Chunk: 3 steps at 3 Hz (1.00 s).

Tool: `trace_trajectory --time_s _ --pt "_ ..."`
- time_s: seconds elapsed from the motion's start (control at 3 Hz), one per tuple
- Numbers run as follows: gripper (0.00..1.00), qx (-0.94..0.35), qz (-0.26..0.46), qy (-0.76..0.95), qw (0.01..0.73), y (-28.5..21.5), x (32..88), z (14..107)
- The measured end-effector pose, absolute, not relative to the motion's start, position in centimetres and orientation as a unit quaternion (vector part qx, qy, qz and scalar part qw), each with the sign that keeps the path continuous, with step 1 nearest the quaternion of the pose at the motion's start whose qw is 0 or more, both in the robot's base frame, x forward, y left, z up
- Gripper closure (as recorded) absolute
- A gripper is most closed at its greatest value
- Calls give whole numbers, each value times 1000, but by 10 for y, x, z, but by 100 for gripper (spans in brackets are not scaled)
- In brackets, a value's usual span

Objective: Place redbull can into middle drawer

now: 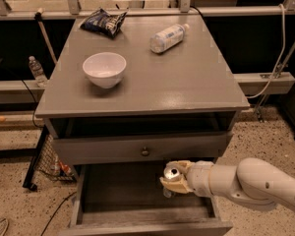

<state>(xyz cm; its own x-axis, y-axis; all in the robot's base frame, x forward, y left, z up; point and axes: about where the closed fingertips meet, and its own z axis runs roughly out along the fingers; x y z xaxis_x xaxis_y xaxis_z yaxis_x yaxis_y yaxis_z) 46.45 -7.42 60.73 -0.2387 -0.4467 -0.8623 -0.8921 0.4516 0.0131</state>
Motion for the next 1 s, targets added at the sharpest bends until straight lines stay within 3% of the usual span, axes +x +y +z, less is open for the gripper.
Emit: trace_trajectory --time_s 0.67,1.0 --pt "100 -422 265 764 411 -81 484 506" --pt "100 -419 266 766 409 -81 485 498"
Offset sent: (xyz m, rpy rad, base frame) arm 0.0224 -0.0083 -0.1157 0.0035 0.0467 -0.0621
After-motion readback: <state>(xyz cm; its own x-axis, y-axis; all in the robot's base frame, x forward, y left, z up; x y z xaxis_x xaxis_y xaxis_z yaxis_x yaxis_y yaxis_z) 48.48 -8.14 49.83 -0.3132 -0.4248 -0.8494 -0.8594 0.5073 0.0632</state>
